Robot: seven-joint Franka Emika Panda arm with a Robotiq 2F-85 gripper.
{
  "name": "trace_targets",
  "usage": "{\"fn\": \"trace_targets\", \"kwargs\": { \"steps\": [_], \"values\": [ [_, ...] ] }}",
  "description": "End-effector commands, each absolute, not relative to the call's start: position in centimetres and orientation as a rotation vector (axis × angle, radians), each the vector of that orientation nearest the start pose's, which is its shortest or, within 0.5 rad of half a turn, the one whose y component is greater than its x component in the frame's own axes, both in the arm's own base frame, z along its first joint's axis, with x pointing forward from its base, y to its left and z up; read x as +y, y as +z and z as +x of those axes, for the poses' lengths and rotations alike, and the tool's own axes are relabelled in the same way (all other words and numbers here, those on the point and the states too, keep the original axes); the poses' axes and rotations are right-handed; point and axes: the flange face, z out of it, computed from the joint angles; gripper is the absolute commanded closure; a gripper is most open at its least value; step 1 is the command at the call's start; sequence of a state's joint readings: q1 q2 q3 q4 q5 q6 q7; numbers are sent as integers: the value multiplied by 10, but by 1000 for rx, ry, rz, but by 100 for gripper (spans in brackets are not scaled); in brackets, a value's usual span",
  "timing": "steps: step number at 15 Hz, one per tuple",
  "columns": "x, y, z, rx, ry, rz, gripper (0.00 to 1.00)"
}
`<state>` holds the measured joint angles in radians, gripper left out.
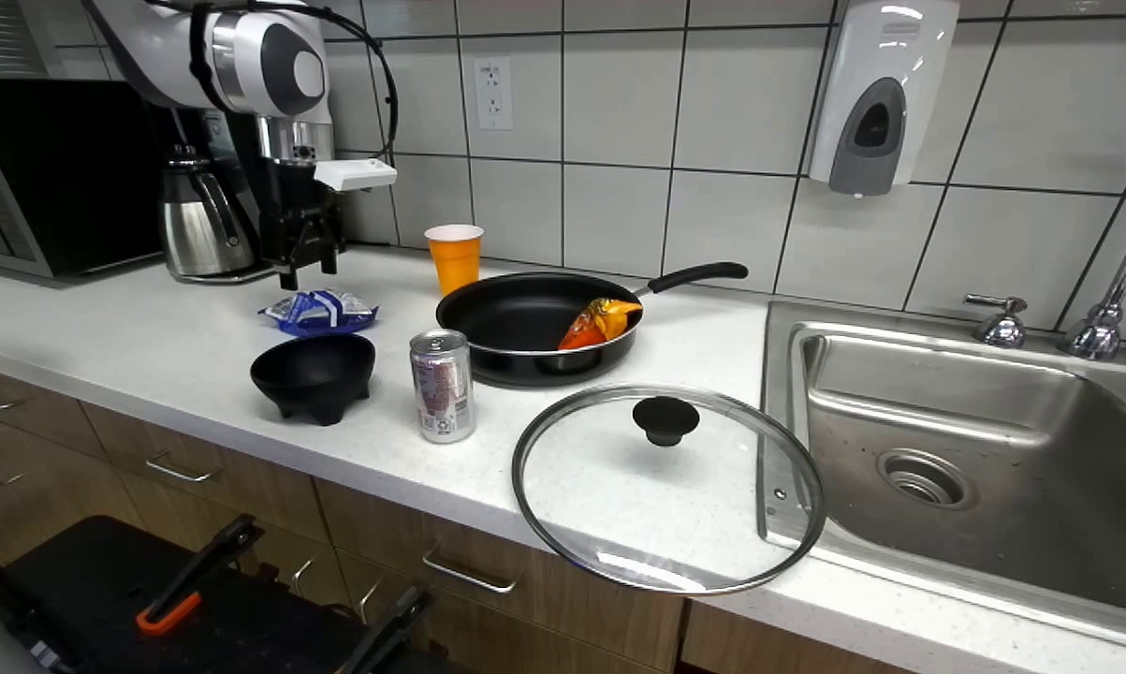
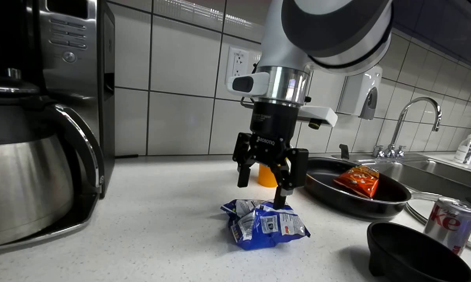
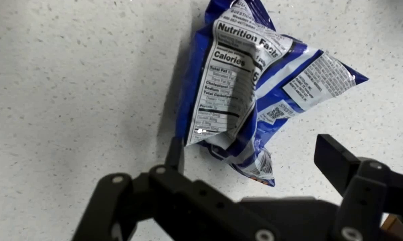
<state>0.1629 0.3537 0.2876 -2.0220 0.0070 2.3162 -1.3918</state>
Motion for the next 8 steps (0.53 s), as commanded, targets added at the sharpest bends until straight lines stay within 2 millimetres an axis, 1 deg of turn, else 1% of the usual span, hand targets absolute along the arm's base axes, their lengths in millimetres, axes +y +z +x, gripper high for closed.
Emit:
{"fn": "trace_targets", "kwargs": {
  "steps": [1, 4, 8],
  "values": [
    [256, 278, 538, 2572, 10, 1994, 0],
    [256, 279, 538, 2572, 12, 1994, 0],
    [252, 269, 539, 2579, -17, 2006, 0]
  ]
}}
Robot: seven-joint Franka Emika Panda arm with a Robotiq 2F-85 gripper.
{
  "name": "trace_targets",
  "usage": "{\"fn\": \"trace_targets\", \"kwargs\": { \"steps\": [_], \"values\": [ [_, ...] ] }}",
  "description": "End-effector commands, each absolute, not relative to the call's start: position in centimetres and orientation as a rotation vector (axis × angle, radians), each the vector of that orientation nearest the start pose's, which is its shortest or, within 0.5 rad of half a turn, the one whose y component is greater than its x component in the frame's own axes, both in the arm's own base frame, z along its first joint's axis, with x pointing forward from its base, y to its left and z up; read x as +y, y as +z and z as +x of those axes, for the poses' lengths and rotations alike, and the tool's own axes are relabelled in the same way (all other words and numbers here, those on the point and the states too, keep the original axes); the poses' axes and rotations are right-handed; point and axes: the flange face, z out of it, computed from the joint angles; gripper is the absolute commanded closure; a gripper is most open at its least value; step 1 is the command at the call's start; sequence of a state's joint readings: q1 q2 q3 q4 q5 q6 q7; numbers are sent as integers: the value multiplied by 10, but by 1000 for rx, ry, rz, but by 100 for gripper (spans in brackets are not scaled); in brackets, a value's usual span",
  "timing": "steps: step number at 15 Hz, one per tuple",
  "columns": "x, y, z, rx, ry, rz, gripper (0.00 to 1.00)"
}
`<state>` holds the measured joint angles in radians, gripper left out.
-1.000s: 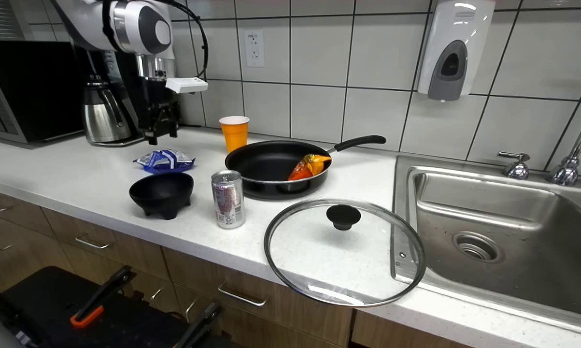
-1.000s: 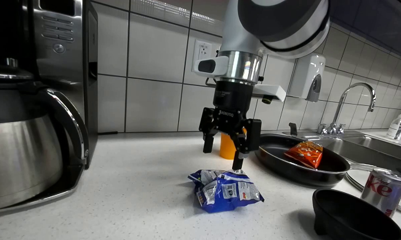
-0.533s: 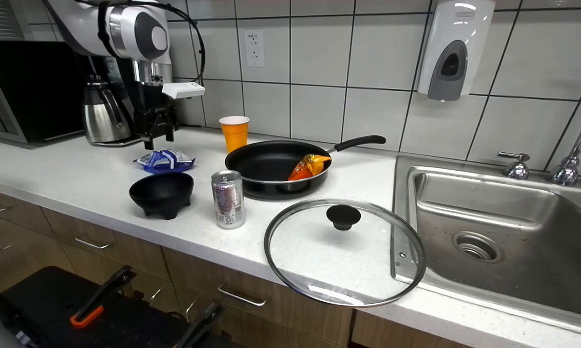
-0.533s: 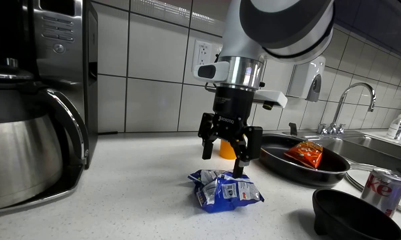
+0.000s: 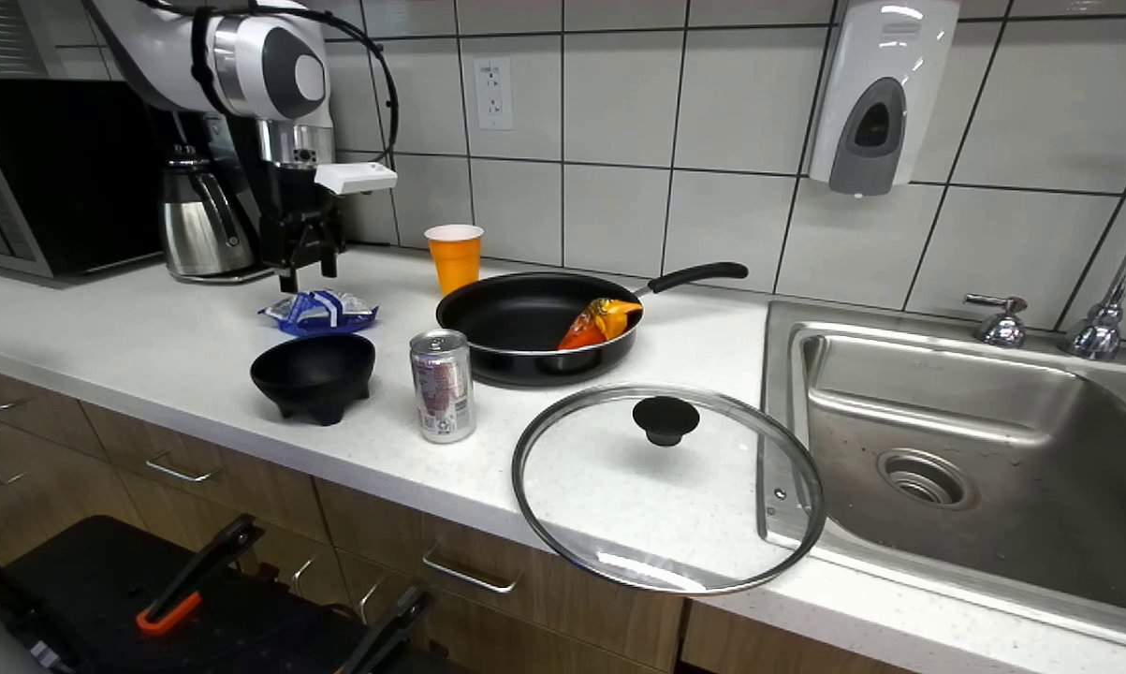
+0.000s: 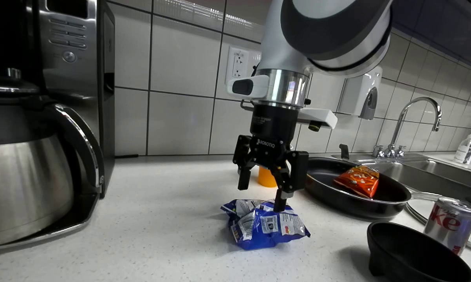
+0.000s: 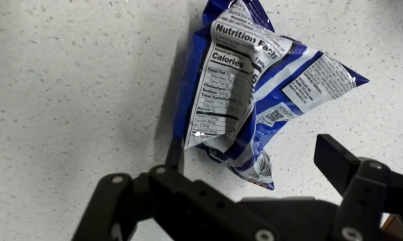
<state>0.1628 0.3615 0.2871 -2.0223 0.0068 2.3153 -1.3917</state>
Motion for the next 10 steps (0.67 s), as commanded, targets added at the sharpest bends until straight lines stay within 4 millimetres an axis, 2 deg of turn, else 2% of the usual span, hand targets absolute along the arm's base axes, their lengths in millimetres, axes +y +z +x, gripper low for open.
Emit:
{"fn": "trace_targets", "kwargs": {
  "steps": [1, 7, 8, 10],
  "values": [
    [252, 266, 539, 2580, -26, 2009, 0],
    [253, 262, 533, 2589, -49, 2003, 0],
    [253, 263, 533, 2588, -49, 2002, 25],
    [252, 263, 534, 2587, -49, 2002, 34]
  ]
}}
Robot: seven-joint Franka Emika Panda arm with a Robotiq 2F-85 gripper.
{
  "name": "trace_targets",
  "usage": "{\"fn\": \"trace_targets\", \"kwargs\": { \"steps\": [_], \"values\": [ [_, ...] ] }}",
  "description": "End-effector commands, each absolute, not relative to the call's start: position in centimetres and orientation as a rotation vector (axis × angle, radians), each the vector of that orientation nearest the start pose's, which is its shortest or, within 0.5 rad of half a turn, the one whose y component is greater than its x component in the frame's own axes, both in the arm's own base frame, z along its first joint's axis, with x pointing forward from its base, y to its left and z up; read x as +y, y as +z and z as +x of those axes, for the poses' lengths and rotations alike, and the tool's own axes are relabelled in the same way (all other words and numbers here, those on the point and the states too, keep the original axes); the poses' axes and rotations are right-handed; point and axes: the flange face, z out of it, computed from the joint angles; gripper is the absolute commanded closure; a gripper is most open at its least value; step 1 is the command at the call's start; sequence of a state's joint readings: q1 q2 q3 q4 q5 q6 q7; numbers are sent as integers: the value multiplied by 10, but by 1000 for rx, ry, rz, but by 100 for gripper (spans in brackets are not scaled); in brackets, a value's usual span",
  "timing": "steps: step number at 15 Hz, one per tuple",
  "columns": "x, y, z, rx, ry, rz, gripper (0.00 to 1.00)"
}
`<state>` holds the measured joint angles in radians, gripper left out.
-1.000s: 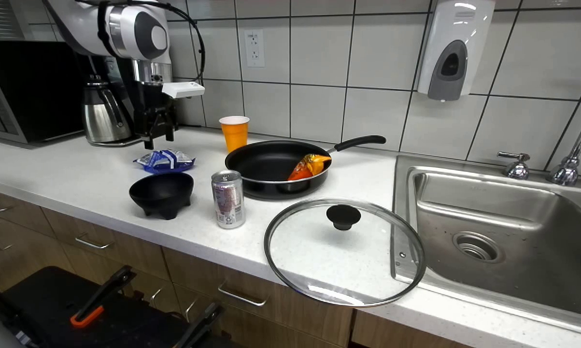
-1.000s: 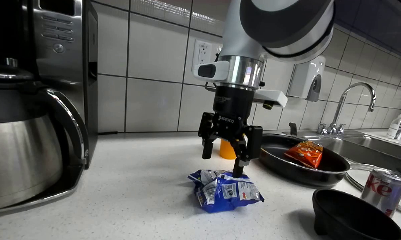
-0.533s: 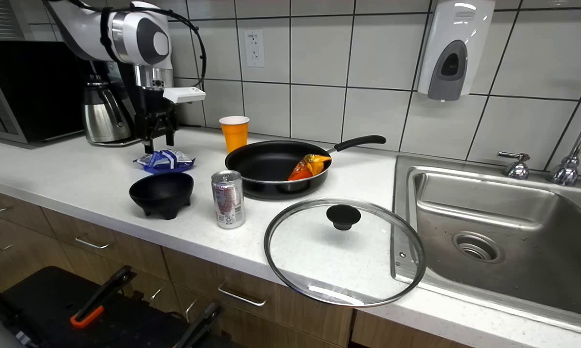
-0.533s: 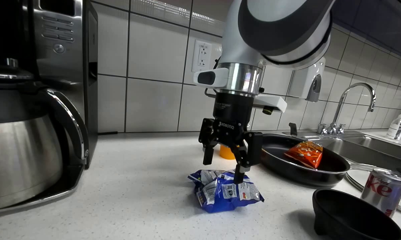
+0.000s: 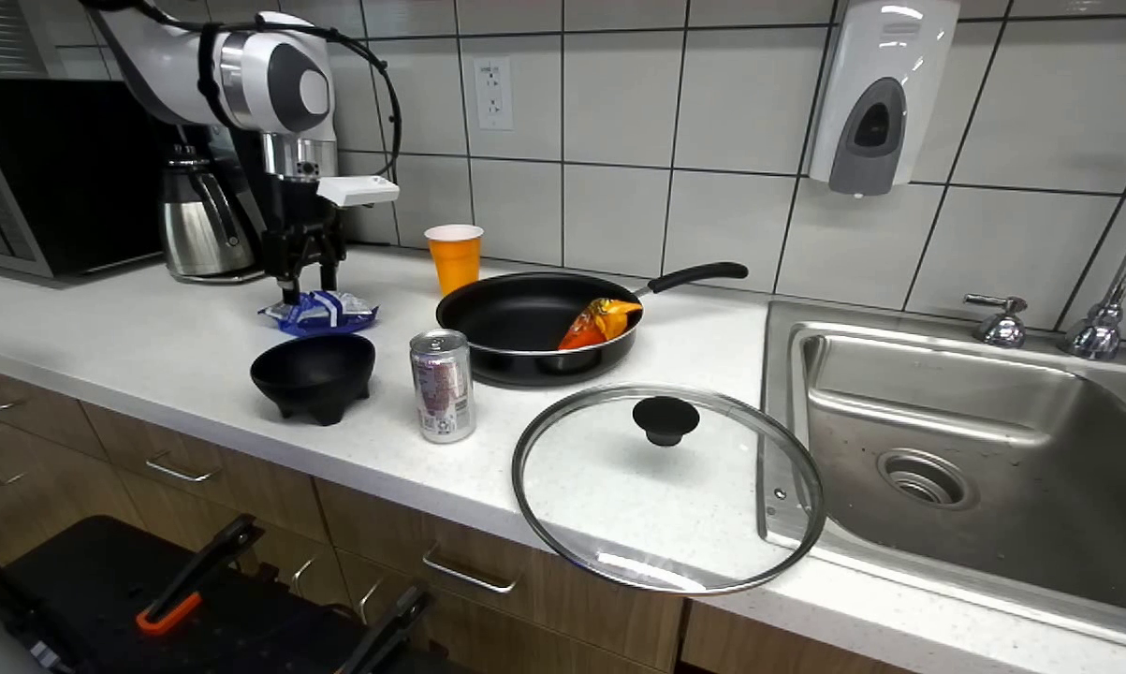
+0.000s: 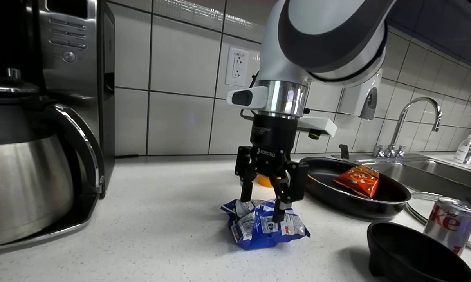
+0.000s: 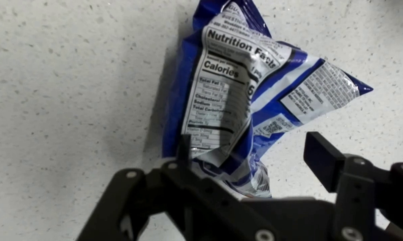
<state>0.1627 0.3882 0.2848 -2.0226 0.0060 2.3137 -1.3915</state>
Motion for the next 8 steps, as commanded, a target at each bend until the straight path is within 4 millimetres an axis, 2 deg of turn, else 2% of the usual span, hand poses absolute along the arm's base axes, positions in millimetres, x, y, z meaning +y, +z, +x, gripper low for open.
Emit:
{"fn": "trace_targets", "kwargs": {
  "steps": [1, 6, 8],
  "values": [
    [252, 262, 534, 2586, -52, 2006, 42],
    [253, 261, 535, 2591, -58, 2001, 82],
    [253, 267, 534, 2607, -58, 1990, 97]
  ]
}}
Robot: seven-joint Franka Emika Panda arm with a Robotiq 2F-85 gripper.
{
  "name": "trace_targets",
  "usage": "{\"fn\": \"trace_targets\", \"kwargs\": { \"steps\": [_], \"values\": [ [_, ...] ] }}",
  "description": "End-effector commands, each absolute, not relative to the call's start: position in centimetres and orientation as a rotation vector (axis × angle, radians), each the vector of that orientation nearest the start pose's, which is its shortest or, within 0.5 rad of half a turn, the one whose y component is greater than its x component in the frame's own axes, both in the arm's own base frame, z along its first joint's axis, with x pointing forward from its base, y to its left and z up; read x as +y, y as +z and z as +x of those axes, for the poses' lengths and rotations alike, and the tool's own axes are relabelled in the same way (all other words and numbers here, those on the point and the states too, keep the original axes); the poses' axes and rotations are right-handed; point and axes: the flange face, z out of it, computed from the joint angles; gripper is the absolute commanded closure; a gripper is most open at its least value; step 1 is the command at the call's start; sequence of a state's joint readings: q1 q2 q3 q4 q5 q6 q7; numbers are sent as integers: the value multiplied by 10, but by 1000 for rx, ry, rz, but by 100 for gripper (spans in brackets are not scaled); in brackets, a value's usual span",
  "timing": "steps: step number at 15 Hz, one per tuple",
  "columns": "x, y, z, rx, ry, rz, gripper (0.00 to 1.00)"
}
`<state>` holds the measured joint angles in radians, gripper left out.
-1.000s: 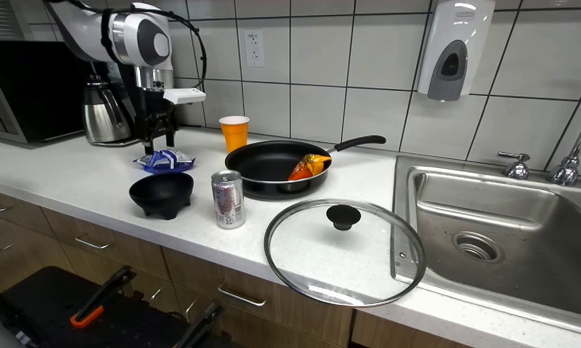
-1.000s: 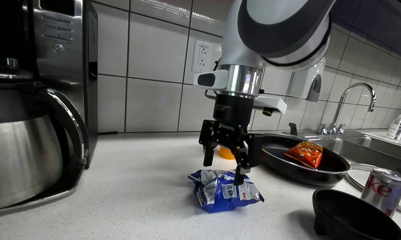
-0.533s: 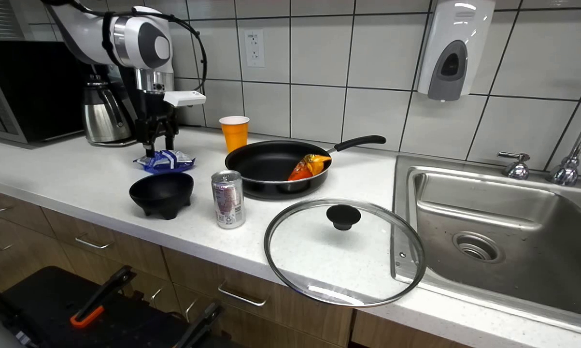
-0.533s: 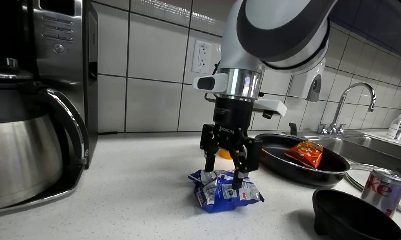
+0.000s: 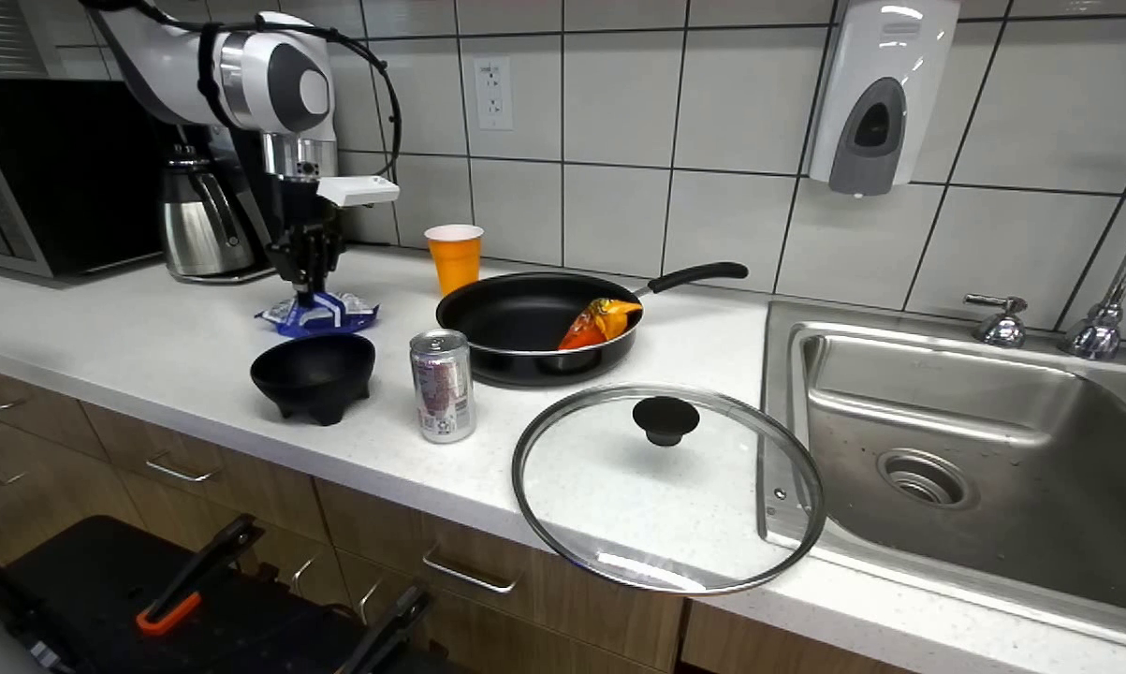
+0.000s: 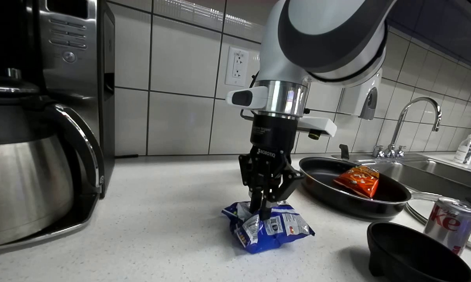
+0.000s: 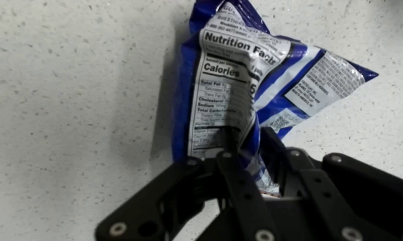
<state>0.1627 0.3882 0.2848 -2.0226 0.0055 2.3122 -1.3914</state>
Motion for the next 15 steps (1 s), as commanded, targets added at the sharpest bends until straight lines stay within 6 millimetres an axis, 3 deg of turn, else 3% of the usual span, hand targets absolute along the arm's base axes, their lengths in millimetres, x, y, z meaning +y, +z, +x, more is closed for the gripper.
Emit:
{"fn": "trace_targets", "kwargs": {
  "steps": [1, 9, 15],
  "values": [
    [251, 271, 534, 2611, -55, 1982, 100],
    [249, 316, 535, 2612, -20, 1910, 100],
    [223, 357, 538, 2558, 33, 1976, 100]
  ]
}}
